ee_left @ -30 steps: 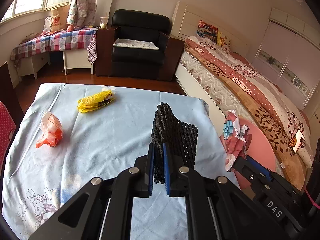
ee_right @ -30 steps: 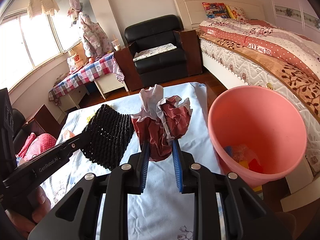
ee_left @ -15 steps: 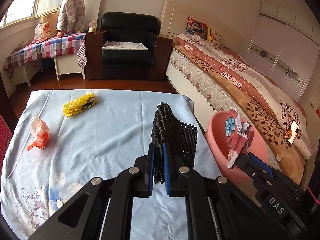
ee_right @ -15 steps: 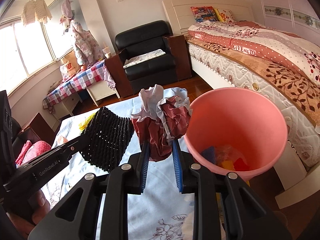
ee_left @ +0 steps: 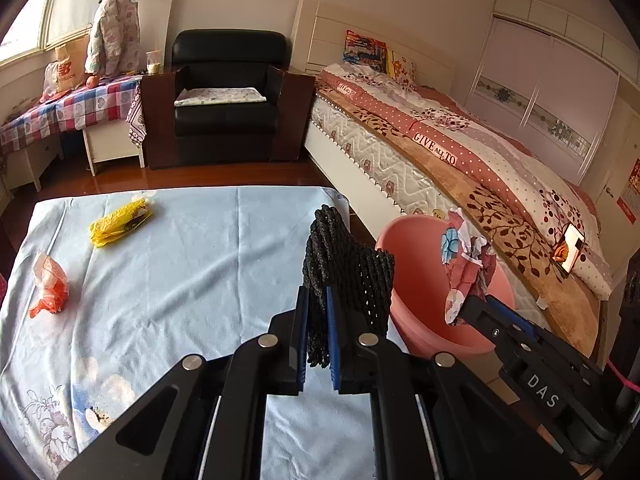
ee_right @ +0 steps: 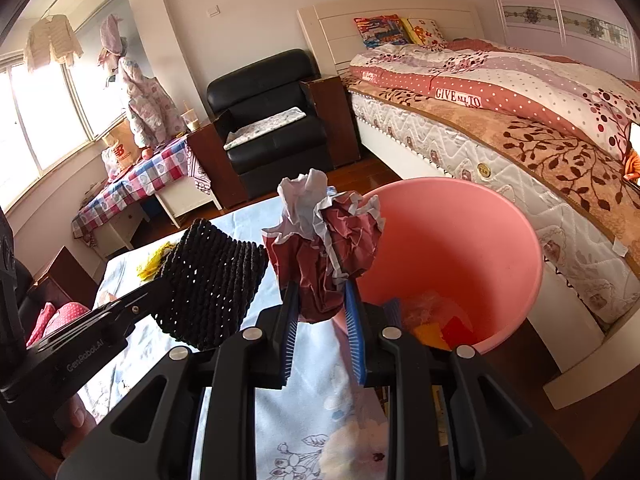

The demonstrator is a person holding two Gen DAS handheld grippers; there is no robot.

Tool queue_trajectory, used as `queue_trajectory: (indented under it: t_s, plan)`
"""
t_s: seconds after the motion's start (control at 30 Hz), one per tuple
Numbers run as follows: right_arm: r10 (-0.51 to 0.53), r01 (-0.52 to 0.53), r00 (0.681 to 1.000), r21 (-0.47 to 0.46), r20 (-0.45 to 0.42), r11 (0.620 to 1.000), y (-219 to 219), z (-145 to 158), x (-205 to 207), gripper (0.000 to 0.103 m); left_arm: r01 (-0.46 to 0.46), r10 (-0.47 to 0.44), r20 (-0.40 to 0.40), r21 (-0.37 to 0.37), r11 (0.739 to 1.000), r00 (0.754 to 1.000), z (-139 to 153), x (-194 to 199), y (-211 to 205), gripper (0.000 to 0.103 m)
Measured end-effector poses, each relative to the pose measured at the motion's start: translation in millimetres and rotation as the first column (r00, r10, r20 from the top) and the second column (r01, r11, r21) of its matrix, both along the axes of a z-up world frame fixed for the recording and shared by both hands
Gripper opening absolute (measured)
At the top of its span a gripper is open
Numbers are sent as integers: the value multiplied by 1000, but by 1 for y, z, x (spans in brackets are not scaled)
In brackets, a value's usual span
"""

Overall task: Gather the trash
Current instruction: 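Carry the black foam net and red wrapper over the pink bucket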

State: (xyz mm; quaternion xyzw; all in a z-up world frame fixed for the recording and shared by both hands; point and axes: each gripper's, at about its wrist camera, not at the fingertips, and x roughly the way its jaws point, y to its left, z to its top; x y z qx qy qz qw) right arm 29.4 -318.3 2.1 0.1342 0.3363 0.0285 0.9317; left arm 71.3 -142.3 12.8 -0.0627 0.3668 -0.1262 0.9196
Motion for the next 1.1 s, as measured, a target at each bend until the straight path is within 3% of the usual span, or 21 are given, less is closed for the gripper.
queue_trajectory:
  t_s: [1.1]
  plan:
    - [-183, 184, 982, 18, -40, 983, -77, -25, 10, 23, 142, -142, -5, 58, 988, 990, -11, 32, -90, 8]
